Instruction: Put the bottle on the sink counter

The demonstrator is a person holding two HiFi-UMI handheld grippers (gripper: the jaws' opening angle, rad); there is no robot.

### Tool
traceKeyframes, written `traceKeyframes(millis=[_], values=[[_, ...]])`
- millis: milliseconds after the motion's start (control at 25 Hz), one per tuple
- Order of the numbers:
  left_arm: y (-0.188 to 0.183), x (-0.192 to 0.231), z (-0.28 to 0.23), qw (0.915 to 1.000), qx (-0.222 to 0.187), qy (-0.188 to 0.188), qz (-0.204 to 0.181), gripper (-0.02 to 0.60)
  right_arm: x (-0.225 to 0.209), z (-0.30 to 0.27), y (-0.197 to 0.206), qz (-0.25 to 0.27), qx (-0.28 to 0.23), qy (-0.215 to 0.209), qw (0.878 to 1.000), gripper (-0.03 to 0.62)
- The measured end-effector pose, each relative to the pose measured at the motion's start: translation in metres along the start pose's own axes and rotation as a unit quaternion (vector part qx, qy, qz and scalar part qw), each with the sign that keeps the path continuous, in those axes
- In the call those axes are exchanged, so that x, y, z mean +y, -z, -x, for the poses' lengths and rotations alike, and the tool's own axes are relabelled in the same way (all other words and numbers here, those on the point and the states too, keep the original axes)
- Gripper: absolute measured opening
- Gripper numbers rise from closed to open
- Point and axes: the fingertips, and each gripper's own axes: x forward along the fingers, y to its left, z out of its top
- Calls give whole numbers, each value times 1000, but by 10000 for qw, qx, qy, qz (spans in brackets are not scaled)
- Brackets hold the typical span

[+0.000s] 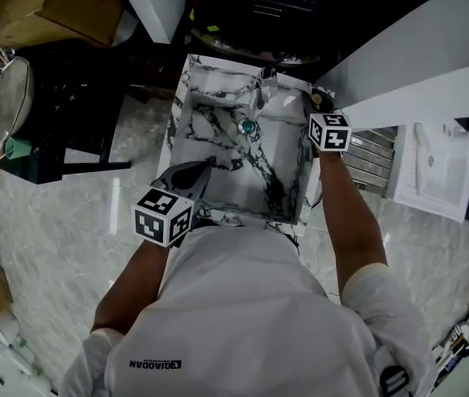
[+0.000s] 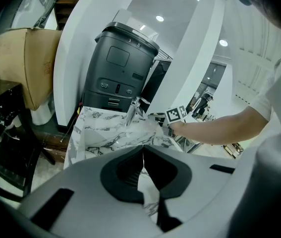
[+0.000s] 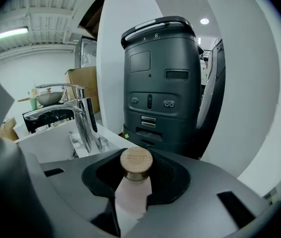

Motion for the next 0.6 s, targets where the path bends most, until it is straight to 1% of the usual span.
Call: traceKeyframes(millis=[320,400,520,600], values=[[0,0,0,10000,-28,39,-5,15,0,-3,1,94,103,4,9999,146],[1,0,1,10000,-43,48,-8,15,0,-3,1,93,119,33,9999,161],[0,1,2,10000,-49,56,-11,15,0,-2,3,74,144,84,9998,204],[-1,0,2,10000,-52,67,-15,15,-1,0,4,51,147,107,9998,207]])
